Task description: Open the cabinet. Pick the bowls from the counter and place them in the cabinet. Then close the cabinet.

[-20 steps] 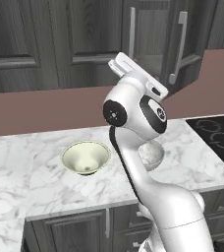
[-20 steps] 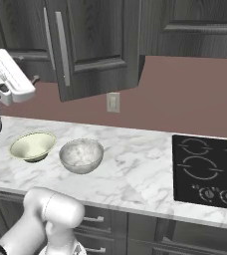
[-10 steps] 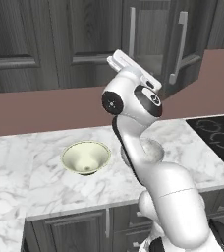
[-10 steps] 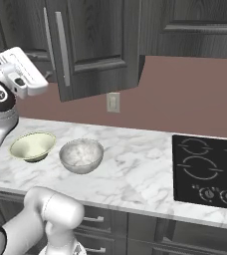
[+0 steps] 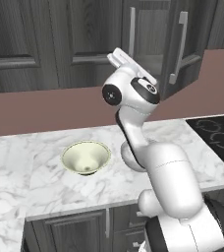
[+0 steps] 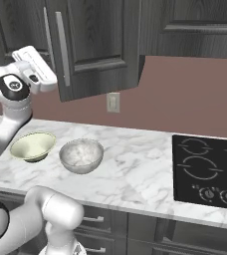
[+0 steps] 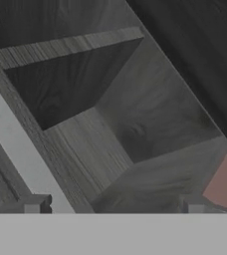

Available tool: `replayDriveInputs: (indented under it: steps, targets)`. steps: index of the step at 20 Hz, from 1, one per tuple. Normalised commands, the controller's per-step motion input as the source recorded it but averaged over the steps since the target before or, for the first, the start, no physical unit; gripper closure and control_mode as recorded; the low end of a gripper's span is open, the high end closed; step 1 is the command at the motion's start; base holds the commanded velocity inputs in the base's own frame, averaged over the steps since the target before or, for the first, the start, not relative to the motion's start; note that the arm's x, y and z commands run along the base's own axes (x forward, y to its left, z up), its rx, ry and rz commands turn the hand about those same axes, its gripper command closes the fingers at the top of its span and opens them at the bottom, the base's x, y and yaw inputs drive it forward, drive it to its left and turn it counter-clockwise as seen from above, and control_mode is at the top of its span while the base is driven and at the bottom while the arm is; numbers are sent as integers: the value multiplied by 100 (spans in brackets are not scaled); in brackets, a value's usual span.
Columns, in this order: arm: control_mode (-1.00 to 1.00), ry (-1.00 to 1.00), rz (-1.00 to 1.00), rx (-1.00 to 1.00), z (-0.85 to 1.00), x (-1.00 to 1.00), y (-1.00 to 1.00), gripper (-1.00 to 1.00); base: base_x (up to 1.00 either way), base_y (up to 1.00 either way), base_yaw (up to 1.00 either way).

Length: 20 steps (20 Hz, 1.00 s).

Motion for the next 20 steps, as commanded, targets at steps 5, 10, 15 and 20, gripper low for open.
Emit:
replayDriveInputs:
  steps: [5, 10, 15, 20]
  targets:
    - [-100, 1, 0, 2, -4, 49, -16, -100, 0, 0, 0]
    - [-100, 0, 0, 3, 0, 31, -31, -100, 0, 0, 0]
    - [-100, 0, -5, 7, 0, 1, -73, -100, 0, 0, 0]
    - [-100, 0, -7, 10, 0, 0, -92, -100, 0, 0, 0]
